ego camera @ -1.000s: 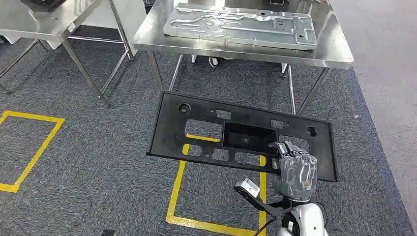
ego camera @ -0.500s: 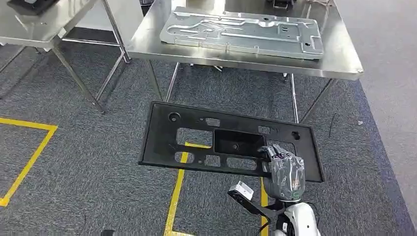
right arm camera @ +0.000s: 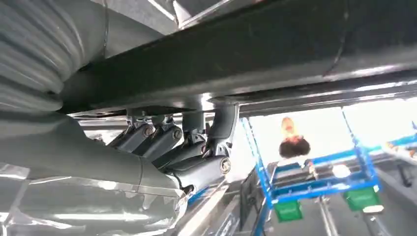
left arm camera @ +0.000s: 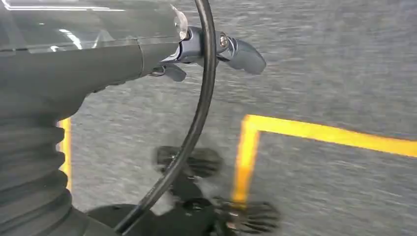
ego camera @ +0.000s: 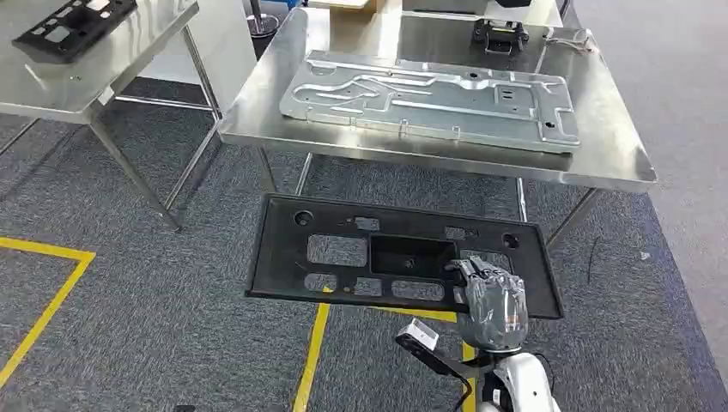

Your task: Take the parts from the cabinet and place them on the table.

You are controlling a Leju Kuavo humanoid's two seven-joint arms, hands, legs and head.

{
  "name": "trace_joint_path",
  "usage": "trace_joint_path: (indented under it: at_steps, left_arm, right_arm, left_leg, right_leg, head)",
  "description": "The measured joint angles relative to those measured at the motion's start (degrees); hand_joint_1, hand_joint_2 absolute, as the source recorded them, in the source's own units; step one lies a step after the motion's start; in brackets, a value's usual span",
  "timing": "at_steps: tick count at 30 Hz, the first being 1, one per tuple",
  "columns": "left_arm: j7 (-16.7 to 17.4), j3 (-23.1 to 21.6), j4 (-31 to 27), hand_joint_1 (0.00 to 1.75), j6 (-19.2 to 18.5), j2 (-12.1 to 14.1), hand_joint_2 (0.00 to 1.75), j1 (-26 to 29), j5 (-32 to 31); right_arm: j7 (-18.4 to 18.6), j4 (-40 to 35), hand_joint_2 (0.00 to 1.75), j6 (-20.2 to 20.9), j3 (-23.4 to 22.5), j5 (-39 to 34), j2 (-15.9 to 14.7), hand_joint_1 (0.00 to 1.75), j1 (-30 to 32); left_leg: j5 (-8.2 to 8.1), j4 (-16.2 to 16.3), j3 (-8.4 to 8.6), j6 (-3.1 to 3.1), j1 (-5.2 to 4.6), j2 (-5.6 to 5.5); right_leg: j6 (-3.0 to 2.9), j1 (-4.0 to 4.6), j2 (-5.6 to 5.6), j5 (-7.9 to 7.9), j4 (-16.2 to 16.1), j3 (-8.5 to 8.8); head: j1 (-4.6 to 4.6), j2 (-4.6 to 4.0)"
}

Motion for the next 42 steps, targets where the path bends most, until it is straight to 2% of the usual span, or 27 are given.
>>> trace_joint_path:
  at_steps: [3, 5, 7, 8, 9, 10, 12, 14, 16, 18, 19, 21, 23, 24, 25, 26, 27, 29, 31, 33, 34, 37, 38, 39, 40, 41, 42]
  left_arm:
    - [-0.09, 0.15, 0.02, 0.0, -0.24, -0.07, 1.75, -1.26, -0.07]
    - [-0.04, 0.35, 0.04, 0.0, -0.24, -0.09, 1.75, -0.67, -0.04]
    - [-0.06, 0.44, 0.04, 0.0, -0.24, 0.0, 1.75, 0.25, -0.04]
    - [-0.06, 0.46, 0.04, 0.0, -0.24, 0.02, 1.75, 0.55, -0.07]
    - [-0.11, 0.46, 0.04, 0.0, -0.24, 0.07, 1.75, 0.72, -0.07]
    - [-0.13, 0.48, 0.04, 0.0, -0.24, 0.07, 1.75, 0.83, -0.07]
    - [-0.15, 0.66, 0.04, 0.0, -0.24, 0.26, 1.75, 1.3, -0.04]
    - [-0.15, 0.74, 0.04, 0.0, -0.26, 0.31, 1.75, 0.99, -0.07]
    - [-0.17, 0.74, 0.04, 0.0, -0.35, 0.31, 1.75, 0.39, -0.07]
    - [-0.17, 0.79, 0.04, 0.0, -0.53, 0.2, 1.75, 0.33, -0.09]
    - [-0.15, 0.81, 0.04, 0.0, -0.53, 0.22, 1.75, 0.39, -0.09]
    - [-0.15, 0.83, 0.04, 0.0, -0.53, 0.22, 1.75, 0.72, -0.11]
    - [-0.15, 0.85, 0.04, 0.0, -0.48, 0.2, 1.75, 1.21, -0.22]
    - [-0.15, 0.87, 0.04, 0.0, -0.48, 0.2, 1.75, 1.35, -0.37]
    - [-0.15, 0.87, 0.07, 0.0, -0.48, 0.2, 1.75, 1.45, -0.44]
    - [-0.17, 0.87, 0.09, 0.0, -0.5, 0.2, 1.75, 1.55, -0.46]
    - [-0.17, 0.92, 0.2, 0.0, -0.53, 0.15, 1.75, 1.71, -0.46]
    - [-0.19, 0.96, 0.22, 0.0, -0.53, 0.09, 1.75, 1.32, -0.46]
    - [-0.35, 0.96, 0.22, 0.0, -0.53, 0.04, 1.75, 0.35, -0.48]
    - [-0.41, 0.98, 0.22, 0.0, -0.53, 0.07, 1.75, -0.43, -0.5]
    - [-0.41, 1.01, 0.26, 0.0, -0.57, -0.09, 1.75, -0.54, -0.52]
    - [-0.28, 1.18, 0.26, 0.0, -0.55, -0.02, 1.75, 0.21, -0.52]
    - [-0.28, 1.27, 0.26, 0.0, -0.55, 0.0, 1.75, 0.54, -0.52]
    - [-0.3, 1.33, 0.26, 0.0, -0.55, 0.07, 1.75, 0.77, -0.52]
    - [-0.3, 1.42, 0.26, 0.0, -0.55, 0.09, 1.75, 0.95, -0.52]
    - [-0.3, 1.55, 0.26, 0.0, -0.55, 0.09, 1.75, 1.26, -0.52]
    - [-0.3, 1.68, 0.31, 0.0, -0.55, 0.09, 1.75, 1.88, -0.52]
  right_arm:
    - [-0.04, -0.27, 1.75, 0.02, 0.02, -0.31, 0.07, 1.75, -1.03]
    - [-0.11, 0.15, 1.75, 0.26, 0.02, -0.35, 0.04, 1.75, -0.6]
    - [-0.26, 0.52, 1.75, 0.7, 0.02, -0.35, 0.04, 1.75, -0.42]
    - [-0.28, 0.56, 1.75, 0.85, 0.02, -0.35, 0.04, 1.75, -0.36]
    - [-0.28, 0.59, 1.75, 0.92, 0.02, -0.35, 0.04, 1.75, -0.37]
    - [-0.31, 0.56, 1.75, 0.94, 0.02, -0.35, 0.04, 1.75, -0.39]
    - [-0.35, 0.72, 1.75, 1.01, 0.02, -0.35, 0.04, 1.75, -0.49]
    - [-0.37, 0.54, 1.75, 1.2, 0.07, -0.35, 0.07, 1.75, -0.66]
    - [-0.5, 0.1, 1.75, 1.33, 0.13, -0.26, 0.11, 1.75, -1.46]
    - [-0.52, 0.3, 1.75, 1.51, 0.24, -0.35, 0.07, 1.75, -1.64]
    - [-0.52, 0.43, 1.75, 1.62, 0.26, -0.42, 0.07, 1.75, -1.53]
    - [-0.41, 0.89, 1.75, 1.94, 0.31, -0.48, 0.04, 1.75, -1.16]
    - [-0.37, 1.31, 1.75, 2.01, 0.31, -0.52, -0.2, 1.75, -1.01]
    - [-0.26, 1.5, 1.75, 2.03, 0.31, -0.59, -0.24, 1.75, -0.94]
    - [-0.26, 1.66, 1.75, 2.05, 0.31, -0.61, -0.24, 1.75, -0.75]
    - [-0.26, 1.85, 1.75, 2.12, 0.31, -0.63, -0.35, 1.75, -0.55]
    - [-0.26, 2.03, 1.75, 2.14, 0.31, -0.66, -0.5, 1.75, -0.23]
    - [-0.26, 2.07, 1.75, 2.45, 0.44, -0.76, -0.52, 1.75, -0.08]
    - [-0.2, 1.44, 1.75, 2.45, 0.41, -0.76, -0.66, 1.75, -0.69]
    - [-0.09, 1.22, 1.75, 2.43, 0.42, -0.79, -0.52, 1.75, -1.0]
    - [-0.09, 1.24, 1.75, 2.43, 0.42, -0.81, -0.5, 1.75, -1.04]
    - [-0.09, 1.35, 1.75, 2.45, 0.44, -0.79, -0.5, 1.75, -0.7]
    - [-0.09, 1.42, 1.75, 2.45, 0.44, -0.79, -0.5, 1.75, -0.66]
    - [-0.09, 1.46, 1.75, 2.45, 0.44, -0.79, -0.5, 1.75, -0.65]
    - [-0.09, 1.5, 1.75, 2.45, 0.44, -0.79, -0.5, 1.75, -0.6]
    - [-0.09, 1.64, 1.75, 2.45, 0.44, -0.79, -0.5, 1.75, -0.57]
    - [-0.09, 1.85, 1.75, 2.47, 0.42, -0.81, -0.52, 1.75, -0.43]
  left_leg:
    - [3.63, 13.77, -7.77, -0.17, 0.24, 0.02]
    - [-1.69, 19.39, -14.1, -0.64, 0.25, 0.02]
    - [-8.32, 19.18, -18.02, -0.58, 0.25, 0.02]
    - [-10.08, 17.71, -19.28, -0.4, 0.23, 0.02]
    - [-9.28, 14.76, -19.96, -0.1, 0.09, 0.02]
    - [-5.66, 11.3, -19.99, 0.35, -0.08, 0.03]
    - [10.09, 5.46, -19.44, 1.63, -0.64, 0.06]
    - [7.75, 5.19, -18.58, 1.47, -1.15, -0.05]
    - [7.52, 3.21, -16.64, 2.18, -0.8, -0.33]
    - [7.33, 1.73, -13.98, 2.43, -0.45, -0.35]
    - [6.79, 0.99, -12.82, 2.49, -0.45, -0.34]
    - [5.51, -0.48, -10.08, 2.33, -0.45, -0.47]
    - [3.84, -1.99, -6.6, 2.12, -0.45, -0.73]
    - [2.87, -2.68, -4.79, 2.06, -0.45, -0.85]
    - [1.67, -3.25, -2.74, 1.97, -0.49, -0.88]
    - [0.36, -3.63, -1.32, 1.92, -0.5, -0.85]
    - [-1.02, -3.51, 0.23, 1.81, -0.57, -0.88]
    - [-3.41, -4.74, 2.41, 0.84, -0.4, -1.08]
    - [-1.17, -2.45, 3.31, 0.19, -0.22, -1.03]
    - [3.04, 10.15, -2.49, -0.02, -0.12, -0.54]
    - [2.86, 15.53, -6.69, -0.29, -0.03, -0.32]
    - [-5.97, 19.61, -16.87, -1.08, 0.11, -0.12]
    - [-8.15, 18.72, -19.55, -1.13, 0.11, -0.07]
    - [-8.26, 16.55, -22.12, -0.97, 0.1, -0.06]
    - [-5.46, 13.5, -23.94, -0.77, 0.06, -0.03]
    - [1.21, 9.27, -25.35, -0.45, -0.02, 0.02]
    - [13.0, 4.17, -26.09, 0.23, -0.29, 0.14]
  right_leg:
    - [-1.56, -0.17, 0.13, -1.37, -0.21, 2.46]
    - [-1.86, -0.2, 0.45, -2.96, -0.32, 4.43]
    - [-1.79, -0.2, 0.95, -4.56, -0.32, 6.15]
    - [-1.69, -0.2, 1.08, -5.39, -0.32, 7.08]
    - [-1.58, -0.17, 1.07, -6.25, -0.32, 8.19]
    - [-1.48, -0.13, 0.98, -7.09, -0.32, 9.28]
    - [-1.17, -0.14, 0.79, -8.75, -0.44, 10.92]
    - [0.03, -0.23, 1.23, -9.7, -1.31, 11.78]
    - [0.65, -0.02, 1.09, -6.66, 2.35, 11.16]
    - [1.18, -0.16, 0.59, -3.59, 9.35, 6.53]
    - [1.45, -0.3, 0.55, -3.6, 12.41, 3.62]
    - [1.68, -0.49, 0.41, -8.57, 15.0, -1.6]
    - [1.86, -0.63, 0.39, -13.8, 12.95, -4.93]
    - [1.84, -0.64, 0.39, -13.89, 10.32, -5.68]
    - [1.7, -0.62, 0.39, -10.14, 5.96, -5.96]
    - [1.35, -0.57, 0.35, -2.67, 1.2, -5.92]
    - [0.91, -0.21, 0.16, 7.72, -2.1, -5.81]
    - [-0.17, 0.76, 0.3, 5.87, 0.02, -4.95]
    - [-1.37, 0.94, 0.58, 3.11, 0.53, -3.2]
    - [-2.23, 0.19, 0.37, 0.87, -0.68, 0.57]
    - [-2.51, 0.04, 0.37, -0.2, -1.17, 2.3]
    - [-2.25, -0.27, 1.0, -3.52, -2.78, 7.6]
    - [-2.13, -0.39, 1.15, -4.66, -3.23, 9.37]
    - [-1.99, -0.45, 1.27, -6.0, -3.67, 11.42]
    - [-1.8, -0.52, 1.28, -7.24, -4.04, 13.27]
    - [-1.63, -0.51, 1.28, -8.68, -4.39, 15.15]
    - [-1.4, -0.5, 1.34, -10.06, -4.74, 16.25]
  head:
    - [-0.02, 0.0]
    - [0.02, 0.0]
    - [0.02, 0.0]
    - [0.0, 0.0]
    - [0.0, 0.0]
    - [0.0, 0.0]
    - [0.09, 0.0]
    - [0.0, 0.0]
    - [0.07, 0.0]
    - [0.0, 0.0]
    - [0.02, 0.0]
    - [0.06, 0.0]
    - [0.09, 0.0]
    - [0.07, 0.0]
    - [0.09, 0.0]
    - [0.09, 0.0]
    - [0.07, 0.0]
    - [0.0, 0.0]
    - [0.04, 0.0]
    - [0.04, 0.0]
    - [0.02, 0.0]
    - [0.02, 0.0]
    - [0.02, 0.0]
    - [0.02, 0.0]
    - [0.02, 0.0]
    - [0.02, 0.0]
    - [0.07, 0.0]
